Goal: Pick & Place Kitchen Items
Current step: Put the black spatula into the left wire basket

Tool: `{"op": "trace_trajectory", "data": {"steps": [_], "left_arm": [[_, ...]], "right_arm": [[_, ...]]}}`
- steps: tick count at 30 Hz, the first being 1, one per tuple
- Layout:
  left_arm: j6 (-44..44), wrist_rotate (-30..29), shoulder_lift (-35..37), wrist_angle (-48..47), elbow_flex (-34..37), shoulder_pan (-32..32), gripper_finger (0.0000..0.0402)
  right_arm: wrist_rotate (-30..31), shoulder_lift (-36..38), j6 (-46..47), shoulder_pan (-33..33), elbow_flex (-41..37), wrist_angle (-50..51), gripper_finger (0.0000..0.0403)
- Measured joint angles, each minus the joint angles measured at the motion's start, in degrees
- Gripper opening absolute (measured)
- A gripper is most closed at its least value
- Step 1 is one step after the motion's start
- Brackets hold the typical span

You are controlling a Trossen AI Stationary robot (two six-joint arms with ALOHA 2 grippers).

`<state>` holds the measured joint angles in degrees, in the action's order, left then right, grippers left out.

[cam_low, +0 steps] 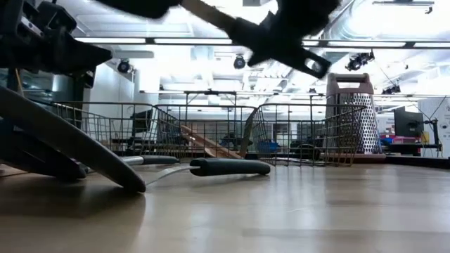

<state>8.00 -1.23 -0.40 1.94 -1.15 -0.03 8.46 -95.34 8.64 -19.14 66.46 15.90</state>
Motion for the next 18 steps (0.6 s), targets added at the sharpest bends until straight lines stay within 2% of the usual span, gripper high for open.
{"op": "trace_trajectory", "data": {"steps": [12,18], "left_arm": [[20.99,0.21,0.0,4.46,0.02,0.01,0.0003],[29.96,0.24,0.02,5.02,0.02,0.0,0.0003]], "right_arm": [[6.55,0.2,0.84,2.33,0.0,-20.76,0.006],[6.65,0.2,0.85,4.52,0.0,-27.99,0.006]]}}
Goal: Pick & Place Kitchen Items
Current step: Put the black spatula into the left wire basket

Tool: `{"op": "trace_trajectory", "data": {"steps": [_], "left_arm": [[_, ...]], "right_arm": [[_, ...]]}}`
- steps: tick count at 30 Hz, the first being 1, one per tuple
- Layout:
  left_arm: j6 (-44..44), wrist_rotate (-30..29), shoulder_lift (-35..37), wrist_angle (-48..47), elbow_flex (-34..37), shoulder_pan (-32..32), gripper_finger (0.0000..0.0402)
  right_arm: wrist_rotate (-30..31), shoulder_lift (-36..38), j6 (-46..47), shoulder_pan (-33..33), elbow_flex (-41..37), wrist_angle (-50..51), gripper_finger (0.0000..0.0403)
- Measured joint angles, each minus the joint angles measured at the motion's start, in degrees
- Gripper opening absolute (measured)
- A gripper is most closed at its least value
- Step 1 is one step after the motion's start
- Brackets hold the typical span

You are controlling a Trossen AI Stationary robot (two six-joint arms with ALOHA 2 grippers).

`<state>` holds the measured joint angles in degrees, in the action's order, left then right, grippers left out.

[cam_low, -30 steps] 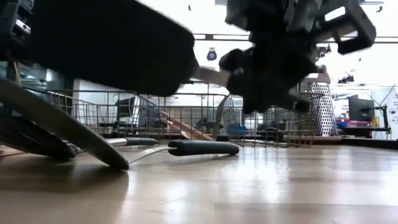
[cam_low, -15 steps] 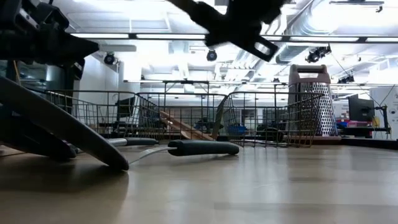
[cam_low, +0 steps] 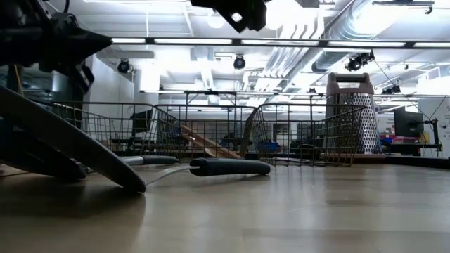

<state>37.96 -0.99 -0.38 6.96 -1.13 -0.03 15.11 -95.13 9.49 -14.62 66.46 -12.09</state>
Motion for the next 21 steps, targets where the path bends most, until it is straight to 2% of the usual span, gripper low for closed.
{"op": "trace_trajectory", "data": {"steps": [7,14,21], "left_arm": [[1.6,-0.02,0.0,0.17,0.0,0.0,0.0003],[2.59,-0.08,-0.01,0.17,0.0,0.01,0.0003],[4.45,-2.72,0.0,0.1,0.0,0.02,0.0003]], "right_arm": [[-0.15,0.04,0.01,1.5,0.02,-5.27,0.0059],[-0.35,0.04,1.15,1.64,0.02,-5.34,0.0059],[-0.29,0.04,3.3,1.64,0.02,-5.56,0.0059]]}}
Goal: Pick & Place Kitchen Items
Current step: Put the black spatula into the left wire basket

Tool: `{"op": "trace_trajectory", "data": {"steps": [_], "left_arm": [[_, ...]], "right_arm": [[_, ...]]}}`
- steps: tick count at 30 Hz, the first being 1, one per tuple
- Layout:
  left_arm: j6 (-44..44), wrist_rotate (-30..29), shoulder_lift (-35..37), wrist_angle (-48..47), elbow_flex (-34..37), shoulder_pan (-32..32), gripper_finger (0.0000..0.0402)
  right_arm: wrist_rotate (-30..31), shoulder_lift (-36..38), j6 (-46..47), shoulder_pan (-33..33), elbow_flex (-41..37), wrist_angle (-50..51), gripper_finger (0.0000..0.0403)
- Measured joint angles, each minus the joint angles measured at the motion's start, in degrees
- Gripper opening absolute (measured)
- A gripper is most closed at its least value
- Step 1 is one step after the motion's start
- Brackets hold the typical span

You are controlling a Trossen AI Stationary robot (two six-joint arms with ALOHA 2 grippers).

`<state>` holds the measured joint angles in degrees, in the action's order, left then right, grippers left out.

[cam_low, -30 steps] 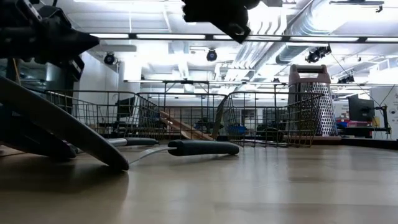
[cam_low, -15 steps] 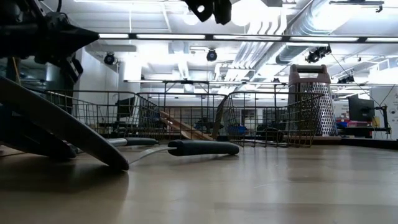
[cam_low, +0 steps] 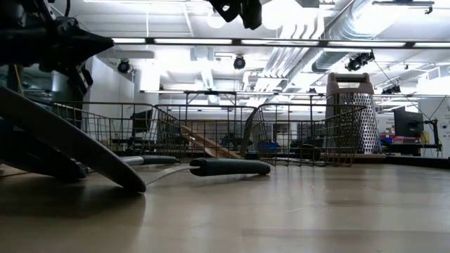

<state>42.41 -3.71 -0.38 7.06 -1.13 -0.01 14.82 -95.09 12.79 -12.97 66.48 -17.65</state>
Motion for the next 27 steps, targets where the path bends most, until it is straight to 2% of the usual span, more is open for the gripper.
{"op": "trace_trajectory", "data": {"steps": [3,5,12,16,19,27], "left_arm": [[0.07,-1.89,-0.03,0.42,-0.02,0.0,0.0011],[0.05,-2.66,-0.25,0.74,-0.49,-0.01,0.0029],[-2.21,-4.46,-4.32,1.28,-5.7,0.0,0.0158],[-5.31,-3.14,-9.44,6.81,-8.28,0.0,0.0216],[-6.48,-3.17,-14.4,10.01,-11.54,0.0,0.0232],[-13.99,-2.85,-29.1,10.01,-23.45,0.0,0.0235]], "right_arm": [[0.05,0.0,1.91,0.26,0.0,-1.28,0.0059],[0.07,0.0,3.27,0.46,0.02,-1.64,0.0059],[-0.29,0.0,5.28,2.25,0.02,-5.25,0.0059],[-1.93,-0.68,8.18,3.72,0.02,-8.21,0.0059],[-3.24,-2.14,8.71,4.62,0.07,-12.04,0.0059],[-3.74,-3.22,11.24,6.61,0.07,-15.97,0.0059]]}}
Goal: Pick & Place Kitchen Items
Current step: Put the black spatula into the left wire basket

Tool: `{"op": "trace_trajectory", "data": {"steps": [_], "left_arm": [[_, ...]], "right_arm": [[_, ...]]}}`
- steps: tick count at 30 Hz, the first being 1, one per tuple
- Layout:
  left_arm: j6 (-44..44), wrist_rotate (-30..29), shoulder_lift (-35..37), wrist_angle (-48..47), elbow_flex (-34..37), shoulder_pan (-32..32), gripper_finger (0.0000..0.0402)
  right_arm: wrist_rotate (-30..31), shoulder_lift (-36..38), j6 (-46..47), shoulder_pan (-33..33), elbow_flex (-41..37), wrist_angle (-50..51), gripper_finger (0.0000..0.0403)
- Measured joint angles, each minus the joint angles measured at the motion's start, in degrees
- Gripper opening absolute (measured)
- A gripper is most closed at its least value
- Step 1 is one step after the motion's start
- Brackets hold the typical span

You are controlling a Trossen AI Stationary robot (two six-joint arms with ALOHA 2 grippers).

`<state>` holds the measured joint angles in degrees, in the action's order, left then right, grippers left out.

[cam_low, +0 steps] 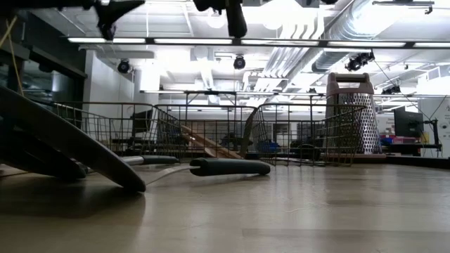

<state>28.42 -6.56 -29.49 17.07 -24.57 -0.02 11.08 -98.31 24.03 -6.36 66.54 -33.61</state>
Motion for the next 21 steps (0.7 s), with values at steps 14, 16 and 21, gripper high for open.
{"op": "trace_trajectory", "data": {"steps": [14,16,21], "left_arm": [[-8.82,5.28,-22.27,-0.3,-17.0,0.0,0.0235],[-8.74,6.26,-24.19,-0.13,-18.19,0.0,0.0235],[-8.72,7.27,-27.68,0.04,-20.66,0.0,0.0235]], "right_arm": [[-1.06,-0.06,-0.26,0.89,0.0,-1.37,0.0058],[-1.06,-0.06,-0.26,0.89,0.0,-1.37,0.0058],[-1.56,-0.06,-0.62,0.91,0.0,-1.35,0.0058]]}}
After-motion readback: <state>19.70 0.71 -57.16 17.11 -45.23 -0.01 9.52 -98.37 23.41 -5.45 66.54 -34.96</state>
